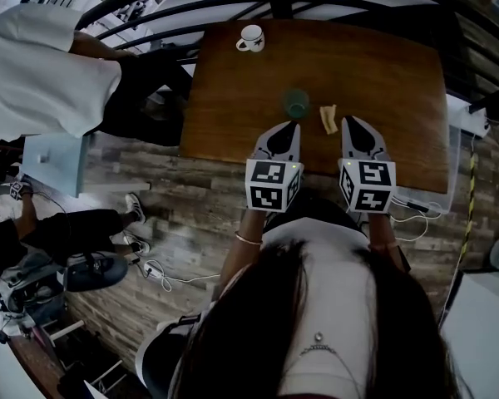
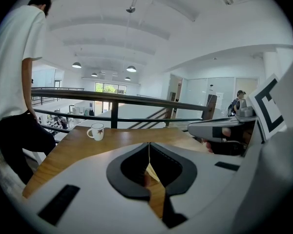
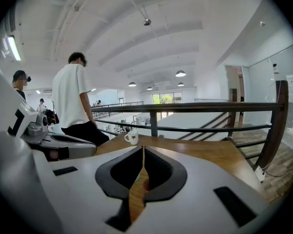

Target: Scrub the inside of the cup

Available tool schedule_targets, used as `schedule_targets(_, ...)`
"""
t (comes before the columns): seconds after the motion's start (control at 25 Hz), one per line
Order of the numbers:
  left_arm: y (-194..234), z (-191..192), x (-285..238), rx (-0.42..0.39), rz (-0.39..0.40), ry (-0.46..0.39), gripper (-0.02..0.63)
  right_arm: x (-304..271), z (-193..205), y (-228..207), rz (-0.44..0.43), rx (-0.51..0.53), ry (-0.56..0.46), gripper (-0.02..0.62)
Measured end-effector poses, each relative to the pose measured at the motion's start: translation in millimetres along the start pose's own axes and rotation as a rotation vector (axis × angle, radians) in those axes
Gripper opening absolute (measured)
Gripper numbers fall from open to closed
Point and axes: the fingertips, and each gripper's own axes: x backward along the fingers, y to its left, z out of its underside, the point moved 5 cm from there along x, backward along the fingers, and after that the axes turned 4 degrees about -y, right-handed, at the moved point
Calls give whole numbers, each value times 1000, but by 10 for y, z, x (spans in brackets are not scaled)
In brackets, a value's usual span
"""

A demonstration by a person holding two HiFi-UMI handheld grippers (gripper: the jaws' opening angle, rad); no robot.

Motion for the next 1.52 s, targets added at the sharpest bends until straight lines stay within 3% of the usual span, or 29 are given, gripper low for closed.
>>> schedule_targets(0.36, 187, 119, -128, 21, -35, 22, 9, -312, 115, 7, -57, 14, 57, 37)
schedule_targets(0.88, 331, 277, -283, 14, -56, 56, 12, -527, 328, -5, -76, 20, 129, 38)
schedule_targets(1.52, 564, 564, -616, 24, -33, 132, 115, -886, 709, -91, -63, 18, 242, 41)
